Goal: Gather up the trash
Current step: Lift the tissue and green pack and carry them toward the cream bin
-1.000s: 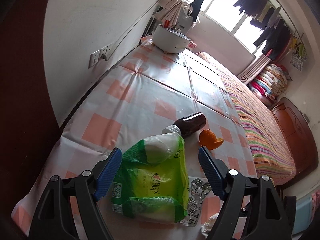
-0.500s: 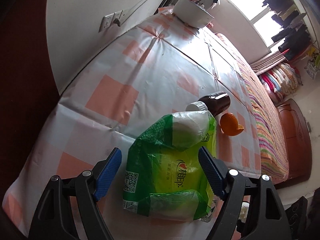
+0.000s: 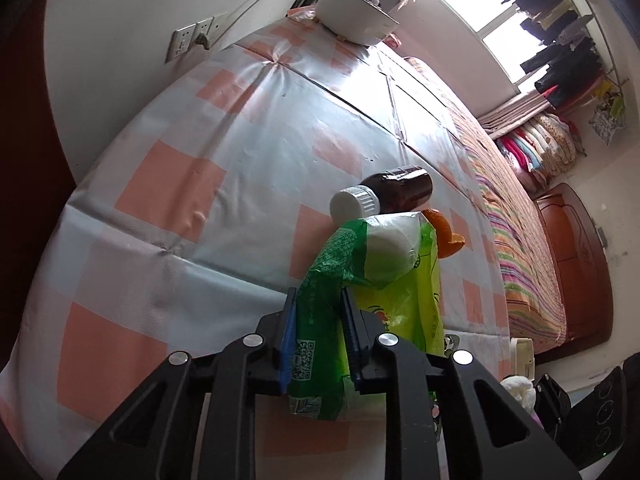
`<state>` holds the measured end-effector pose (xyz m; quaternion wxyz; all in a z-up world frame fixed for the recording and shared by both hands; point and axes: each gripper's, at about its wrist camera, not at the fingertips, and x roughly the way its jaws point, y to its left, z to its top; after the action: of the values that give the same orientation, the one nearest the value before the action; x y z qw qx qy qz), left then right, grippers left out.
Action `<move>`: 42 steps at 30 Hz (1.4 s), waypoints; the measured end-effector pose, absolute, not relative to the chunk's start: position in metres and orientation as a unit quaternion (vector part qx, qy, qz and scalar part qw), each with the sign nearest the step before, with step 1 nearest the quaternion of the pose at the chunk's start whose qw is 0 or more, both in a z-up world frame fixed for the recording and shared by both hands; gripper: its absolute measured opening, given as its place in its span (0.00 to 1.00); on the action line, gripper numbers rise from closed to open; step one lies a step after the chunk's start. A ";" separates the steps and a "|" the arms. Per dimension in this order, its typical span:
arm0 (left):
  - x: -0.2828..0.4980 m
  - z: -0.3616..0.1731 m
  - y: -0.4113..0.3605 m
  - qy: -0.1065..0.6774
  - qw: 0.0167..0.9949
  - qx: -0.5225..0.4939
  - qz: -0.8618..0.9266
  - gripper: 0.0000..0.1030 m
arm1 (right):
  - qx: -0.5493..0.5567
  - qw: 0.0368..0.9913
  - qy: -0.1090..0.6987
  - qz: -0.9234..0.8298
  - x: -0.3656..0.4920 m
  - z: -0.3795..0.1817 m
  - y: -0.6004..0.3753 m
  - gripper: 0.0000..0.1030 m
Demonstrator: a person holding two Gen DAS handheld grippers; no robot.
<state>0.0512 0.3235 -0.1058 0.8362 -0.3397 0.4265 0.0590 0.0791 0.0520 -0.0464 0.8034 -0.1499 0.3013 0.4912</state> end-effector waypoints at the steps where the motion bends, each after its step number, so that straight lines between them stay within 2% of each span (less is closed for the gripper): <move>1: 0.052 -0.104 0.320 0.422 0.839 -0.340 0.053 0.13 | -0.141 0.806 0.301 0.490 0.081 -0.044 0.049 0.34; 6: 0.056 -0.083 0.302 0.387 0.860 -0.332 0.026 0.07 | -0.102 0.821 0.292 0.480 0.089 -0.033 0.035 0.34; 16: 0.066 -0.051 0.261 0.343 0.892 -0.293 0.008 0.07 | -0.061 0.851 0.278 0.442 0.097 -0.020 -0.003 0.34; 31: 0.081 -0.032 0.215 0.313 0.910 -0.269 -0.034 0.05 | -0.013 0.883 0.259 0.391 0.103 -0.007 -0.056 0.34; 42: 0.096 -0.033 0.161 0.324 0.911 -0.240 -0.087 0.05 | 0.022 0.909 0.259 0.327 0.112 -0.008 -0.106 0.34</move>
<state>0.0959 0.1613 -0.0331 0.9110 -0.2399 0.3242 -0.0866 0.1115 -0.1058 -0.0079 0.9088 0.0217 0.2586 0.3269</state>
